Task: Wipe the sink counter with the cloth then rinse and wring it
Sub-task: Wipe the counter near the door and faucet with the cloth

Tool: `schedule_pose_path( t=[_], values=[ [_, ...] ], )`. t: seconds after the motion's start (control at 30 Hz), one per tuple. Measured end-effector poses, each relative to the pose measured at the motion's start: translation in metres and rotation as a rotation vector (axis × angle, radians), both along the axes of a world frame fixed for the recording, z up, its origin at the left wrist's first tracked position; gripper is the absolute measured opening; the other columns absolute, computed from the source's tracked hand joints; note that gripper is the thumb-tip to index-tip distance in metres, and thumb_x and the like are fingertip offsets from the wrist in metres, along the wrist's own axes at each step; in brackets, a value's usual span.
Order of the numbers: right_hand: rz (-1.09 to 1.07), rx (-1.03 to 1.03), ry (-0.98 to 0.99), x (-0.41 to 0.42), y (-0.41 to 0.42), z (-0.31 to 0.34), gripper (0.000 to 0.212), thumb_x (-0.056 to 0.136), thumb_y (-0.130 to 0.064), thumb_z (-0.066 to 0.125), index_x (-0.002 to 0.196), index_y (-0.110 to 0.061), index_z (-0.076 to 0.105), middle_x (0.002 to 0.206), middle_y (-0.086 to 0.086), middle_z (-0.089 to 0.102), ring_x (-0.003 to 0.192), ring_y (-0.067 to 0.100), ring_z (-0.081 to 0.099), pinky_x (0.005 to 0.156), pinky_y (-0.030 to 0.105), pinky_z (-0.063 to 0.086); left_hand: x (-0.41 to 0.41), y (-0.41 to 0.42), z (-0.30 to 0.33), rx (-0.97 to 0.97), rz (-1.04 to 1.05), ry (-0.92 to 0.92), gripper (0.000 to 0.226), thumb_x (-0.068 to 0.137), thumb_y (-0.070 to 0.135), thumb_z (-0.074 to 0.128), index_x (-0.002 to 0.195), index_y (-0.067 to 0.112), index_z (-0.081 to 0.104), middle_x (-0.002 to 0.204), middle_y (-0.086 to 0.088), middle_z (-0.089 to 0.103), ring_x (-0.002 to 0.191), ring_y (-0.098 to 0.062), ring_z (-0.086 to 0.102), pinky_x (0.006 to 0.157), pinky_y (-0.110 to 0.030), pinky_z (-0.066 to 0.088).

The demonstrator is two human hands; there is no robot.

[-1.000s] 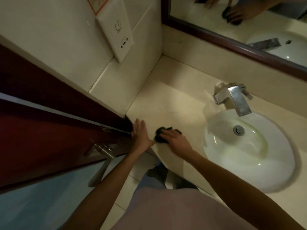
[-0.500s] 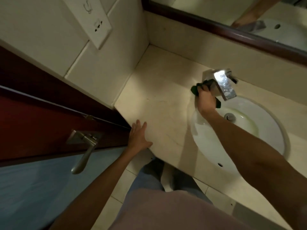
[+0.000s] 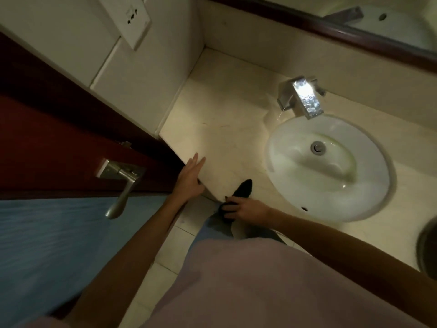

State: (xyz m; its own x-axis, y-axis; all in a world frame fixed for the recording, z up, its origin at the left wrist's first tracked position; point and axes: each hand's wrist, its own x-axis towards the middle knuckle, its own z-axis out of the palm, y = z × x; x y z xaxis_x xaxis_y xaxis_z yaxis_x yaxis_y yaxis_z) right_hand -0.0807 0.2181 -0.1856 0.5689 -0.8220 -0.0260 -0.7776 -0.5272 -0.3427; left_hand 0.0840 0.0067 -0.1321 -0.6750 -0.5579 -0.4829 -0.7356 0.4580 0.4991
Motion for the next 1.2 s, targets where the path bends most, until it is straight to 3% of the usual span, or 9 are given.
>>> schedule_pose_path(
  t=[0.13, 0.3, 0.47, 0.63, 0.83, 0.97, 1.03, 1.13, 1.2],
  values=[
    [-0.157, -0.073, -0.034, -0.046, -0.012, 0.011, 0.042, 0.085, 0.002, 0.055, 0.123, -0.008, 0.073, 0.13, 0.019, 0.068, 0.112, 0.043, 0.067, 0.092, 0.049, 0.058, -0.001, 0.022, 0.002, -0.008, 0.028, -0.001, 0.091, 0.084, 0.013, 0.069, 0.159, 0.016, 0.017, 0.167, -0.009, 0.006, 0.154, -0.03, 0.005, 0.122, -0.051, 0.021],
    [-0.891, -0.145, -0.165, -0.134, -0.077, 0.043, 0.045, 0.097, -0.019, 0.051, 0.141, -0.016, 0.059, 0.144, 0.016, 0.056, 0.12, 0.041, 0.057, 0.094, 0.048, 0.054, -0.003, 0.039, -0.008, -0.076, 0.171, -0.086, 0.088, 0.083, 0.024, 0.066, 0.155, 0.006, 0.019, 0.161, -0.023, 0.015, 0.148, -0.041, 0.016, 0.117, -0.053, 0.03],
    [-1.438, 0.038, -0.097, -0.184, -0.132, 0.024, 0.052, 0.097, -0.002, 0.044, 0.146, -0.018, 0.053, 0.153, 0.011, 0.048, 0.132, 0.042, 0.046, 0.101, 0.051, 0.047, -0.004, 0.044, -0.013, -0.027, 0.226, -0.09, 0.048, 0.078, 0.016, 0.067, 0.119, 0.01, 0.042, 0.156, -0.016, 0.027, 0.124, -0.037, 0.051, 0.096, -0.042, 0.053],
    [-1.172, 0.066, -0.086, -0.118, -0.134, 0.018, 0.042, 0.095, -0.008, 0.054, 0.136, -0.013, 0.063, 0.132, 0.017, 0.064, 0.112, 0.04, 0.059, 0.092, 0.045, 0.054, 0.005, 0.025, -0.009, 0.028, 0.25, -0.116, 0.068, 0.089, 0.008, 0.059, 0.152, 0.017, 0.036, 0.166, -0.002, 0.017, 0.145, -0.03, 0.034, 0.118, -0.038, 0.032],
    [-0.618, 0.14, -0.011, -0.006, -0.095, 0.027, 0.044, 0.091, -0.005, 0.061, 0.134, -0.016, 0.064, 0.138, 0.01, 0.061, 0.114, 0.034, 0.057, 0.081, 0.046, 0.056, 0.027, 0.014, -0.005, 0.096, 0.205, -0.119, 0.081, 0.084, -0.003, 0.055, 0.155, 0.028, 0.032, 0.164, 0.012, 0.018, 0.147, -0.017, 0.031, 0.118, -0.027, 0.029],
    [-0.253, 0.034, 0.036, -0.025, -0.068, 0.015, 0.045, 0.087, -0.009, 0.072, 0.131, -0.014, 0.066, 0.13, 0.01, 0.065, 0.105, 0.034, 0.061, 0.07, 0.046, 0.058, 0.025, 0.012, 0.001, -0.009, 0.112, -0.15, 0.075, 0.091, 0.004, 0.051, 0.158, 0.024, 0.023, 0.166, 0.006, 0.017, 0.151, -0.015, 0.021, 0.119, -0.039, 0.032],
    [-0.33, -0.067, 0.04, -0.058, -0.07, 0.009, 0.045, 0.084, -0.009, 0.075, 0.129, -0.014, 0.068, 0.129, 0.012, 0.067, 0.103, 0.036, 0.063, 0.072, 0.046, 0.058, 0.018, 0.013, 0.003, -0.055, 0.111, -0.163, 0.075, 0.093, 0.009, 0.051, 0.159, 0.02, 0.017, 0.167, 0.003, 0.013, 0.152, -0.016, 0.018, 0.117, -0.042, 0.034],
    [-0.885, -0.178, -0.004, -0.113, -0.09, 0.016, 0.045, 0.089, -0.013, 0.065, 0.133, -0.027, 0.064, 0.138, 0.003, 0.063, 0.108, 0.034, 0.06, 0.083, 0.042, 0.053, 0.009, 0.013, 0.003, -0.068, 0.068, -0.162, 0.071, 0.092, 0.007, 0.051, 0.156, 0.013, 0.021, 0.166, -0.004, 0.015, 0.149, -0.024, 0.026, 0.114, -0.043, 0.038],
    [-1.293, -0.099, -0.036, -0.13, -0.11, 0.022, 0.051, 0.09, -0.011, 0.054, 0.137, -0.028, 0.059, 0.144, 0.0, 0.057, 0.117, 0.033, 0.053, 0.089, 0.043, 0.053, 0.009, 0.008, -0.002, -0.058, 0.049, -0.161, 0.068, 0.092, 0.006, 0.052, 0.155, 0.011, 0.026, 0.166, -0.007, 0.016, 0.145, -0.029, 0.033, 0.112, -0.043, 0.041]
  ],
)
